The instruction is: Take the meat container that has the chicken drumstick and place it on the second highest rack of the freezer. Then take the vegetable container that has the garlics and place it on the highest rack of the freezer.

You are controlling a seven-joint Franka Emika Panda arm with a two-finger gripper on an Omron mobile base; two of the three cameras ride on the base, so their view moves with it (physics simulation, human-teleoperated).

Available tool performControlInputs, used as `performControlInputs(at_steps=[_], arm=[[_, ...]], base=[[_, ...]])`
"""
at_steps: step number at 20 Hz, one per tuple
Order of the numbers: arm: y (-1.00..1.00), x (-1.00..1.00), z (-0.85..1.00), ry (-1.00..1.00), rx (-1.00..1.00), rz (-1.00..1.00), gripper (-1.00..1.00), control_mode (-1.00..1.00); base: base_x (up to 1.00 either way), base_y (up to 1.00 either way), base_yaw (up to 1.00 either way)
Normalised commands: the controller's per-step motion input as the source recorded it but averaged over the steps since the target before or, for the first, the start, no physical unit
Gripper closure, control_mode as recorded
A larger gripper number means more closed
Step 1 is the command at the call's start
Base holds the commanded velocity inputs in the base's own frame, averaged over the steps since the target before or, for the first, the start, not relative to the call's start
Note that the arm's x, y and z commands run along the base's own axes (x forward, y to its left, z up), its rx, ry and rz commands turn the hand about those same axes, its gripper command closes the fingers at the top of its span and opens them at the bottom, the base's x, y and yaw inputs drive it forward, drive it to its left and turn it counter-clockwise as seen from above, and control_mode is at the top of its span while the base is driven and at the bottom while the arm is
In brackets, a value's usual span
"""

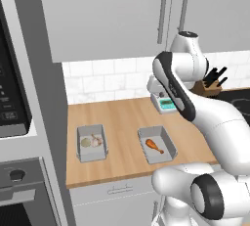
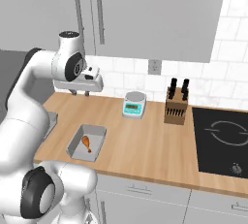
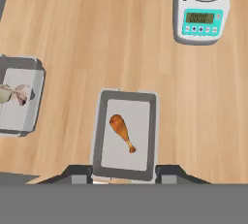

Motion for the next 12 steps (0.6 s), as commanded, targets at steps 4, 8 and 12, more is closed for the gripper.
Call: performControlInputs(at_steps=[4, 8, 12], arm=[[0.0, -0.18, -0.03, -0.01, 0.0, 0.0, -1.0, -1.0], [-0.02, -0.55, -0.33, 0.02, 0.02, -0.11, -1.0, -1.0], [-0.05, -0.6, -0.56, 0.05, 0.0, -0.39, -1.0, -1.0]], base=[[0.0, 0.0, 0.0], [0.0, 0.0, 0.0], [0.0, 0.0, 0.0]])
